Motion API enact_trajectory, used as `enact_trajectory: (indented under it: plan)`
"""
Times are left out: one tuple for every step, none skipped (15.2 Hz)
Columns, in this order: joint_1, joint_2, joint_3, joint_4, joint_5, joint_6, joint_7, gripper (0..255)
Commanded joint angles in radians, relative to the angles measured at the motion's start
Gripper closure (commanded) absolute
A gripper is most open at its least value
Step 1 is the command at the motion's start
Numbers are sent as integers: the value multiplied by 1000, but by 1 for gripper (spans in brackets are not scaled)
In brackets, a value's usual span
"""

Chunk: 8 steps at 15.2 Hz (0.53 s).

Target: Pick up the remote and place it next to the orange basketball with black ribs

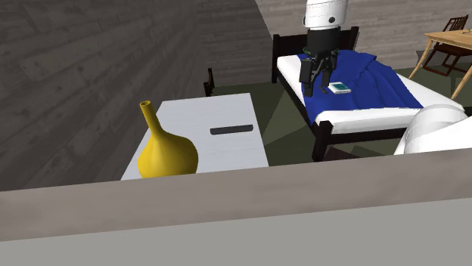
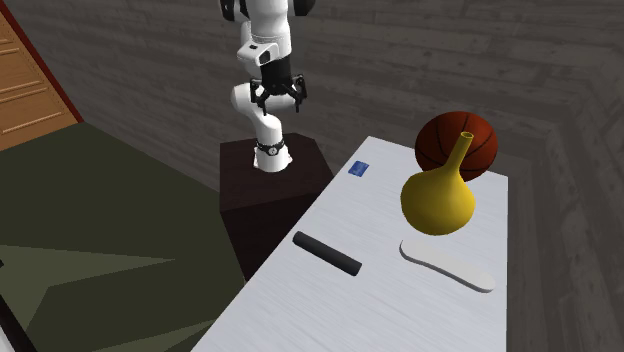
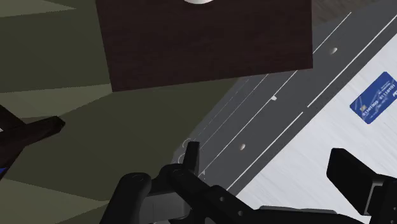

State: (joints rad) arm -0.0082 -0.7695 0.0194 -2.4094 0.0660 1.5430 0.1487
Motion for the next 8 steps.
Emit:
enact_trajectory:
  plan:
    - [0,0,0,0,0,0,0,0]
    - [5,29,-11,-2,-8,32,-32,0]
    - [10,60,-21,-2,-16,64,-64,0]
    - [15,91,-31,-1,-23,95,-95,0]
    - [20,124,-41,3,-28,126,-126,0]
    - [26,158,-50,7,-34,157,-157,0]
    - [31,192,-59,14,-38,186,-187,0]
    - [37,228,-68,22,-41,215,-217,0]
